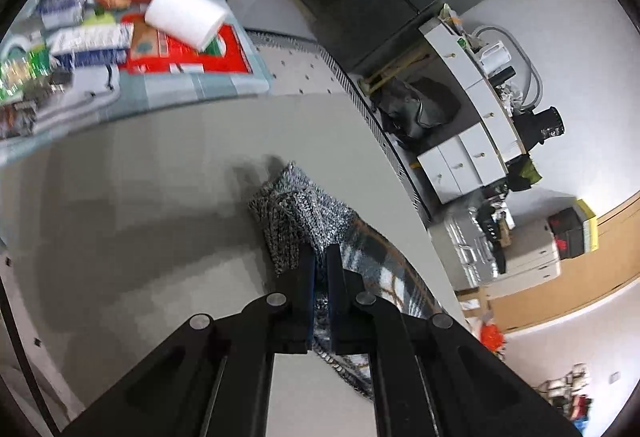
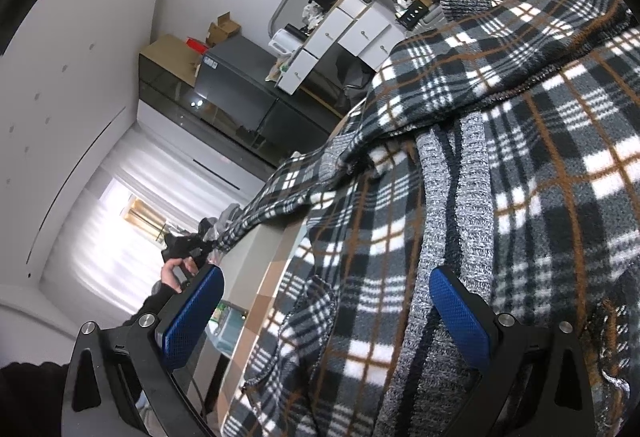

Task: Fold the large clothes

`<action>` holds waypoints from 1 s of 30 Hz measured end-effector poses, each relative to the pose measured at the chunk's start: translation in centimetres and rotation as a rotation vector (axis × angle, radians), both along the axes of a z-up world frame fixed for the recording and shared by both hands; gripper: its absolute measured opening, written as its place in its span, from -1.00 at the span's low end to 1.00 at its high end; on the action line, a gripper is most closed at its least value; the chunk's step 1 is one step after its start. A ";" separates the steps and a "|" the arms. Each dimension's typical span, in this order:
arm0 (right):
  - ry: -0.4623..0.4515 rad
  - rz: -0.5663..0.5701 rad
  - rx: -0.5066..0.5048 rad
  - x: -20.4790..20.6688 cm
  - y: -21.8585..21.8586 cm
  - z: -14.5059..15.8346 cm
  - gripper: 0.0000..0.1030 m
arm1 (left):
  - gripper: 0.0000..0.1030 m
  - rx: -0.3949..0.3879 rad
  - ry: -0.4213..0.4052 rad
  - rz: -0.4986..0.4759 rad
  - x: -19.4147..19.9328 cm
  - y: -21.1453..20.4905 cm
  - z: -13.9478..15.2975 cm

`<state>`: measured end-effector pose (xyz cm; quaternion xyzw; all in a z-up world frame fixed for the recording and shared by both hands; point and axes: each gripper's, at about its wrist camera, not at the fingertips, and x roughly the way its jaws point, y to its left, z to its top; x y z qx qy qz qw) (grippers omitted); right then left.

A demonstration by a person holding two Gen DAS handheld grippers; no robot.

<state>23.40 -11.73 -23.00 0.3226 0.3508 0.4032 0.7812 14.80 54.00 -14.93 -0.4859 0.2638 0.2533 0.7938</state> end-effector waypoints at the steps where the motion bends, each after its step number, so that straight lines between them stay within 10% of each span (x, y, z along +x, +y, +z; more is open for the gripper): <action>1: 0.000 0.000 -0.001 0.0 0.0 0.0 1.00 | -0.97 -0.019 -0.007 -0.015 0.3 0.1 -0.2; 10: -0.002 -0.001 -0.007 0.0 -0.1 0.0 1.00 | -0.27 -0.072 -0.046 -0.030 0.3 -1.3 0.1; 17: -0.004 -0.002 -0.012 0.0 0.0 0.1 1.00 | -0.08 0.030 0.104 -0.056 2.2 -2.3 1.3; 21: -0.004 -0.003 -0.011 0.0 -0.1 0.0 1.00 | -0.19 0.060 0.171 -0.031 2.6 -2.4 1.3; 24: -0.004 -0.005 -0.012 0.0 -0.1 0.0 1.00 | -0.93 0.123 0.284 0.015 2.3 -2.3 0.9; 30: -0.012 -0.010 -0.019 0.2 -0.2 0.0 1.00 | -0.97 0.120 0.235 0.029 0.7 -2.0 0.9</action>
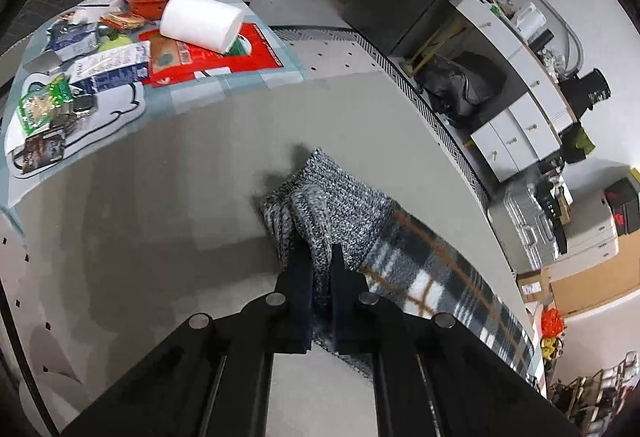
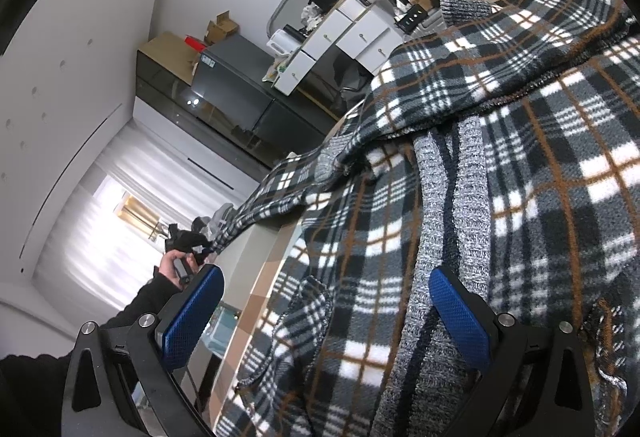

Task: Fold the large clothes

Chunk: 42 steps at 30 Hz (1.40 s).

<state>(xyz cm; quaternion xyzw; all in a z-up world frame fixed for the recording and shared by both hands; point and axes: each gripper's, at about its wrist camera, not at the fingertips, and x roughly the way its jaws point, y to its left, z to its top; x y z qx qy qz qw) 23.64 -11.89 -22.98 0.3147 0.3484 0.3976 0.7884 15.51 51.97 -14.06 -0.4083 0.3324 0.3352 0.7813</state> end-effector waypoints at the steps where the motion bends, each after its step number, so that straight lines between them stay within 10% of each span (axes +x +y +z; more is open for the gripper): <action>1: -0.002 -0.001 -0.001 -0.1 0.0 0.0 1.00 | -0.97 0.008 -0.017 0.005 -0.1 -0.1 0.5; 11: -0.024 -0.001 0.011 -0.3 -0.7 0.4 1.00 | -0.99 0.278 -0.166 -0.109 3.2 -7.5 13.1; 23: -0.098 -0.037 0.075 -1.8 -1.9 1.8 1.00 | -0.99 0.380 -0.429 -0.665 11.6 -33.9 25.4; 33: 0.078 -0.154 0.325 -0.5 -7.4 -0.8 1.00 | -0.99 0.258 -0.415 -1.083 18.5 -57.7 22.2; 42: -0.002 -0.645 0.375 -4.1 -15.4 -1.0 1.00 | -0.99 0.006 -0.245 -1.302 22.8 -68.0 9.1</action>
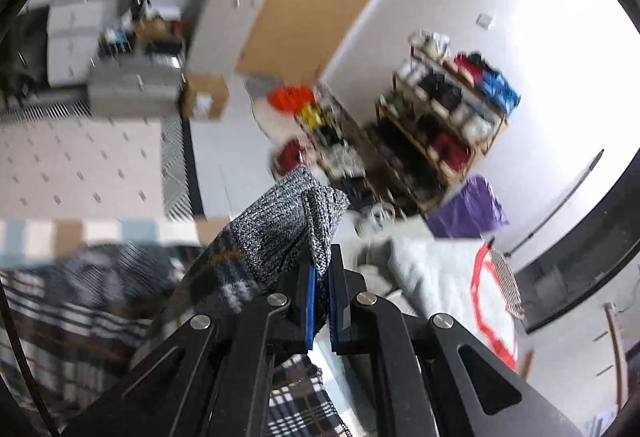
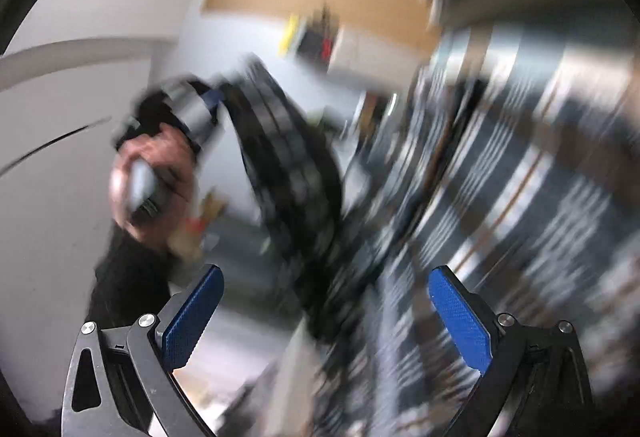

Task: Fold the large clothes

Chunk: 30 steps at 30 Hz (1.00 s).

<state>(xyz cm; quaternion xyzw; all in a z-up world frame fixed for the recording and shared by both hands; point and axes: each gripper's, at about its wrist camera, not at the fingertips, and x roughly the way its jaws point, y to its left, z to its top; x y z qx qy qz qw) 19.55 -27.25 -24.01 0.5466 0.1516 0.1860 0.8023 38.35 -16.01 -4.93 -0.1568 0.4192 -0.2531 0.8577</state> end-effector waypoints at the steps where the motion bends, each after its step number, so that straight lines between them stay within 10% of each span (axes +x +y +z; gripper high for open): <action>1: 0.015 -0.104 -0.032 -1.0 -1.0 0.1 1.00 | -0.99 -0.025 0.054 -0.014 0.7 0.0 -2.2; 6: 0.055 -0.165 0.057 -1.3 -3.1 -1.5 1.00 | -0.99 -0.085 0.228 -0.101 0.8 -2.9 -7.4; 12: 0.054 -0.146 0.039 -0.9 -2.4 -0.7 1.00 | -0.99 0.031 0.377 -0.263 -1.3 -6.7 -9.9; 19: 0.058 -0.137 0.030 -1.2 -2.1 -1.1 1.00 | -0.16 0.112 0.354 -0.436 -4.3 -2.4 -6.9; 27: 0.027 -0.105 0.015 -0.5 -1.1 -0.6 1.00 | -0.13 0.202 0.254 -0.022 -3.9 14.5 -4.4; 30: 0.019 -0.060 -0.021 -0.1 -0.1 0.0 1.00 | -0.14 0.049 0.343 -0.012 -3.6 18.4 -7.4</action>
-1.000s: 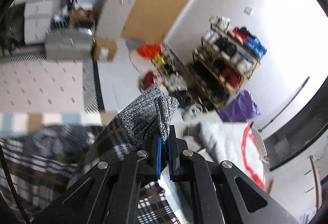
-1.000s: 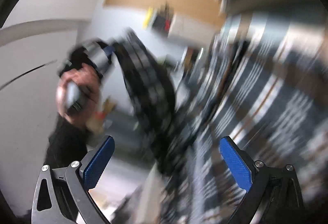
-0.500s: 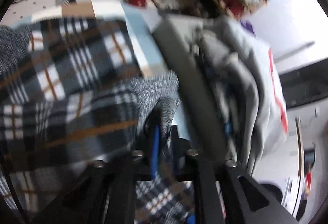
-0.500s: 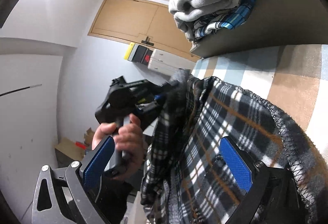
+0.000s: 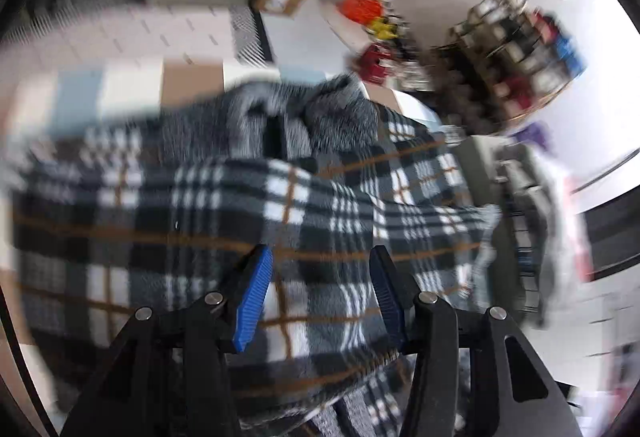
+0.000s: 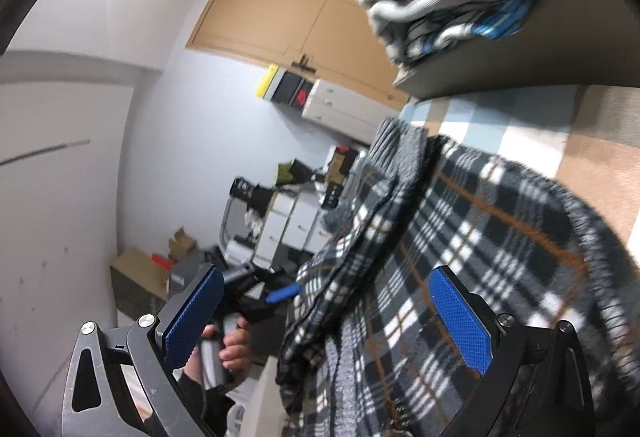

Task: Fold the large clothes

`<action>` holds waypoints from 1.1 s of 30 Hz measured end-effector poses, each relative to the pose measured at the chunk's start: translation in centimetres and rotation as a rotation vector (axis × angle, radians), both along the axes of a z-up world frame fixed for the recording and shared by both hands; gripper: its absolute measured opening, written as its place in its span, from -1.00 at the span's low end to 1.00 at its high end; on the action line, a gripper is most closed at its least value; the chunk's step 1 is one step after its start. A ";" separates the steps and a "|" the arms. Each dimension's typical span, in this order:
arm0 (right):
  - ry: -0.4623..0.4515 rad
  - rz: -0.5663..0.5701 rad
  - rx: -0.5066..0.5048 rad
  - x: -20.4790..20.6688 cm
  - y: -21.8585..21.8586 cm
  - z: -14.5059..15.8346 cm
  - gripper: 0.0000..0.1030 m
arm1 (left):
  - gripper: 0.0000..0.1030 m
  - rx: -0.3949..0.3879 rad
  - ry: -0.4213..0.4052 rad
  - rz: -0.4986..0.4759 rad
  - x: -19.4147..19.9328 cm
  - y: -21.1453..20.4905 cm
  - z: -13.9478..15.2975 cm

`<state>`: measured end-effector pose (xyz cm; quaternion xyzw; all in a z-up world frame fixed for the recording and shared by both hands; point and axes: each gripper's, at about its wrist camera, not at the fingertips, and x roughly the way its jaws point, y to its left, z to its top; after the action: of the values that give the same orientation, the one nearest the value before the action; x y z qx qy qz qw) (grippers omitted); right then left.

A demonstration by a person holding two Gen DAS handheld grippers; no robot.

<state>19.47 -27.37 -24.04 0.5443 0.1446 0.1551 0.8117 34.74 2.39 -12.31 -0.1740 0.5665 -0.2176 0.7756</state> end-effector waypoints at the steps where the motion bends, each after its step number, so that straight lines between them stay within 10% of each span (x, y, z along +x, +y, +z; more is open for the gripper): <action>1: 0.000 0.009 -0.013 0.1 0.3 0.1 1.00 | -0.15 -0.029 0.030 0.042 -0.2 1.2 -1.1; 8: 0.120 0.173 -0.228 3.5 2.3 4.7 1.00 | -0.16 0.048 -0.117 0.000 -2.7 -0.6 -1.1; 15: 0.152 0.248 -0.913 13.3 6.5 14.4 1.00 | -0.15 0.057 -0.150 -0.015 -3.1 0.5 1.2; 21: 0.215 0.410 -1.448 23.6 13.6 11.4 1.00 | -0.15 0.105 -0.097 0.060 -2.0 3.1 -2.0; 33: 0.379 0.553 -1.394 27.0 12.3 1.6 1.00 | -0.16 0.029 -0.070 0.128 -2.2 4.6 -4.0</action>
<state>46.44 -15.10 -22.42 -0.1312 0.4759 0.1294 0.8600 32.53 6.97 -16.27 -0.1909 0.5300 -0.1653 0.8095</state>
